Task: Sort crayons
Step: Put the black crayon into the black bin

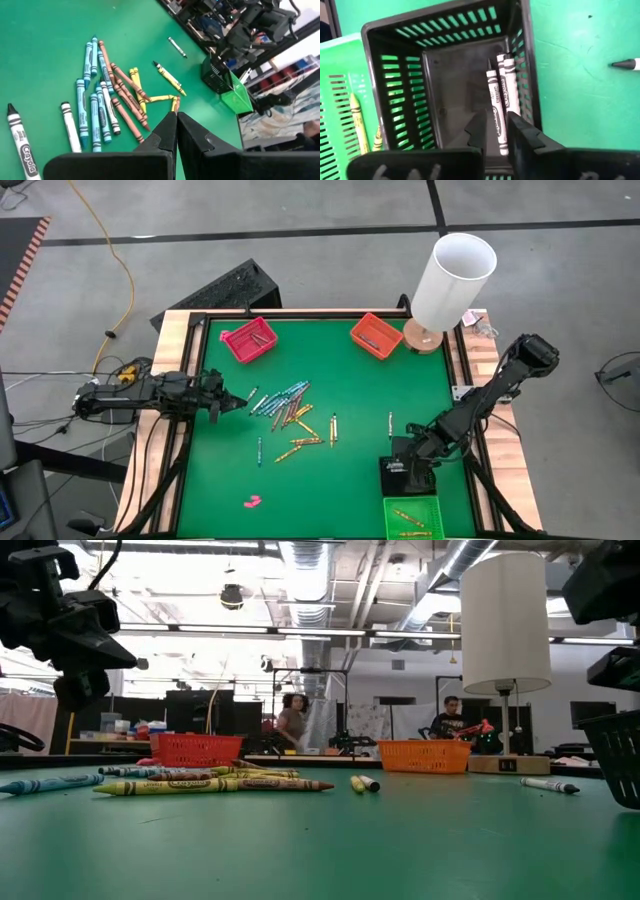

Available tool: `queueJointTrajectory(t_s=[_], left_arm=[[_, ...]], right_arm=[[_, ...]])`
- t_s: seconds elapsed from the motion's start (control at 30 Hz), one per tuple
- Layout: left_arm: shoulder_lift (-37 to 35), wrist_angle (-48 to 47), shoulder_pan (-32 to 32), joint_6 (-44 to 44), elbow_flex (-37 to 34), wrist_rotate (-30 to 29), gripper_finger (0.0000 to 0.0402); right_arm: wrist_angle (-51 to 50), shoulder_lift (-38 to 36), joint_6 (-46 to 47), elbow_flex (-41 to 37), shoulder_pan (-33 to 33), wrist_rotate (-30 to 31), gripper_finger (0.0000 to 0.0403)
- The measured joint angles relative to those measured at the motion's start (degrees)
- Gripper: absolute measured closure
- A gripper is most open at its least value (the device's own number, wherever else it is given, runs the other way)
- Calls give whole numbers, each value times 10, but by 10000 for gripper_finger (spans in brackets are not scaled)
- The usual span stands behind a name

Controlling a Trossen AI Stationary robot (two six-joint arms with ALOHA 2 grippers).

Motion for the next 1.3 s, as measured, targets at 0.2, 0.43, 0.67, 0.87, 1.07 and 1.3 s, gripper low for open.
queueJointTrajectory(t_s=[0.2, 0.43, 0.67, 0.87, 1.07, 1.3], left_arm=[[0, 0, 0, 62, 0, -7, 401], [0, -1, 0, 87, 0, -75, 401], [-4, -34, 0, 80, 0, -76, 401], [-4, -28, 0, 72, 0, -73, 401], [-4, -3, 0, 79, 0, -55, 401], [-4, -3, 0, 96, 0, -55, 401]], right_arm=[[26, -1, 68, 4, 0, -5, 330], [22, -1, 102, 62, -1, 0, 330], [-60, -2, 327, 95, -31, 166, 331], [-132, -2, 476, 96, -83, 216, 331], [-205, -2, 462, 94, -137, 169, 308], [-218, 26, 421, 94, -185, 155, 233]])
